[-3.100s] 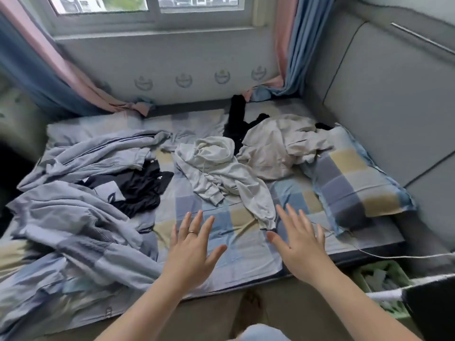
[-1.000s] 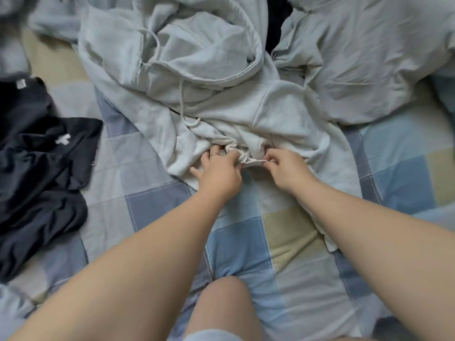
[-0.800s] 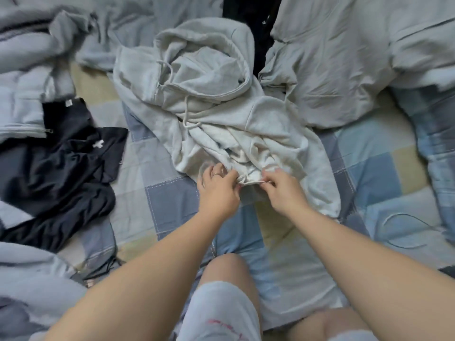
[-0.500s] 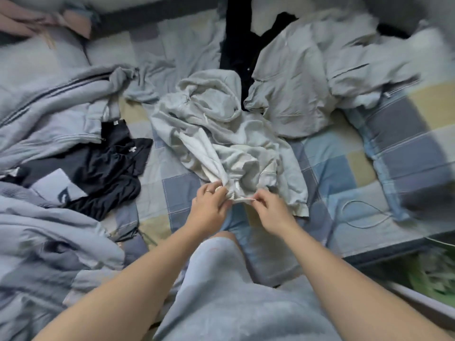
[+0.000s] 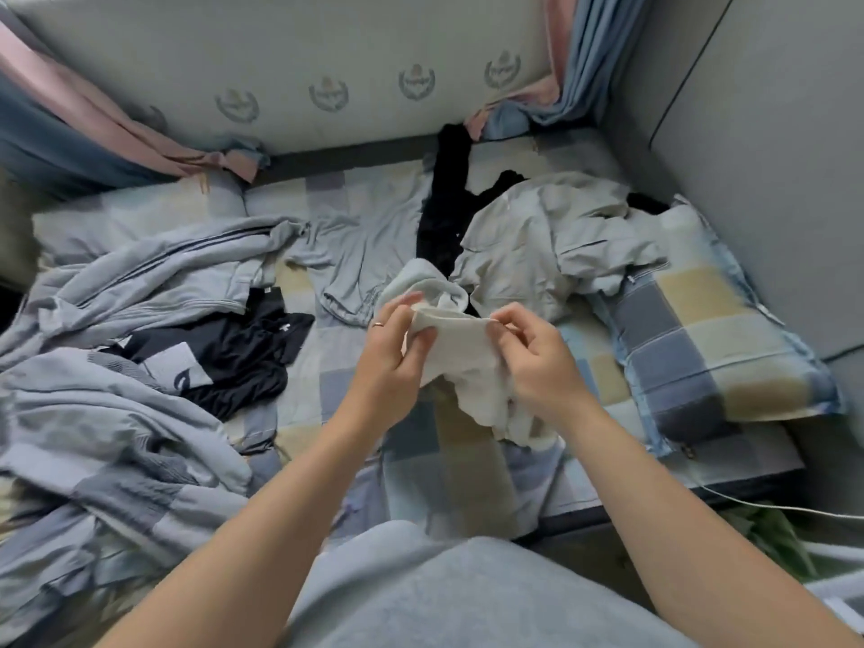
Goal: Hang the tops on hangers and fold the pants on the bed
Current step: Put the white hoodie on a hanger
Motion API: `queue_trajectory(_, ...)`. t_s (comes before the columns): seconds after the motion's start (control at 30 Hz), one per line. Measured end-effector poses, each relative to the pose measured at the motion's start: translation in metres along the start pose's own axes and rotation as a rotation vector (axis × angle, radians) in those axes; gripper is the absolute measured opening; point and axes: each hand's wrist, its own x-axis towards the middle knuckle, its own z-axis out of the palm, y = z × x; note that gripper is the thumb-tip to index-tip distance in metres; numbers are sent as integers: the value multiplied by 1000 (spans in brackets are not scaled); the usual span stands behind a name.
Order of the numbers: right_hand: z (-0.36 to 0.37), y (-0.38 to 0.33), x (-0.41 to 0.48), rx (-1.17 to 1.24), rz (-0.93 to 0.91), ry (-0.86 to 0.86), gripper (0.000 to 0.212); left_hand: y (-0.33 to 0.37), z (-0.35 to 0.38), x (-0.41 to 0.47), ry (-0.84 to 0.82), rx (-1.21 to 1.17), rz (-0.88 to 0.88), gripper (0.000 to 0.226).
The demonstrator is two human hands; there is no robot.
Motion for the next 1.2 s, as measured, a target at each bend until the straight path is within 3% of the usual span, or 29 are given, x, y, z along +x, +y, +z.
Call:
queue_trajectory(0.17, -9, -52, -10, 59, -107, 4, 22, 45, -14, -4, 26, -156, 27, 27)
queue_trajectory(0.27, -2, -68, -23, 116, -101, -53, 10, 66, -31, -7, 42, -182, 97, 30)
queue_trajectory(0.37, 16, -68, -33, -109, -85, -114, 25, 79, -50, -11, 45, -233, 165, 23)
queue_trajectory(0.47, 43, -53, -37, -404, -121, -24, 24, 89, -72, -18, 50, -273, 223, 24)
queue_trajectory(0.57, 62, -27, -40, -533, 40, 67, 31, 95, -107, -21, 119, -316, 241, 27)
queue_trajectory(0.67, 70, 8, -53, -651, 265, 58, 18, 91, -147, -21, 218, -381, 272, 29)
queue_trajectory(0.7, 74, 17, -57, -653, 306, 72, 28, 85, -159, -21, 239, -379, 270, 29)
queue_trajectory(0.77, 81, 26, -61, -593, 323, 117, 32, 65, -177, -21, 264, -333, 208, 30)
queue_trajectory(0.87, 98, 4, -58, -489, 212, 178, 14, 25, -193, -22, 282, -241, -54, 29)
queue_trajectory(0.93, 112, -24, -52, -395, 124, 155, 17, 3, -196, -28, 238, -156, -222, 23)
queue_trajectory(1.0, 128, -54, -46, -309, 41, 95, 23, -9, -195, -42, 53, -114, -290, 14)
queue_trajectory(1.07, 144, -80, -41, -250, -25, 32, 22, -15, -189, -60, -237, -52, -207, 47)
queue_trajectory(1.13, 161, -100, -39, -228, -75, -43, 15, -17, -177, -74, -390, 14, -100, 67)
queue_trajectory(1.2, 170, -110, -36, -237, -112, -71, 20, -20, -168, -82, -292, 26, 2, 41)
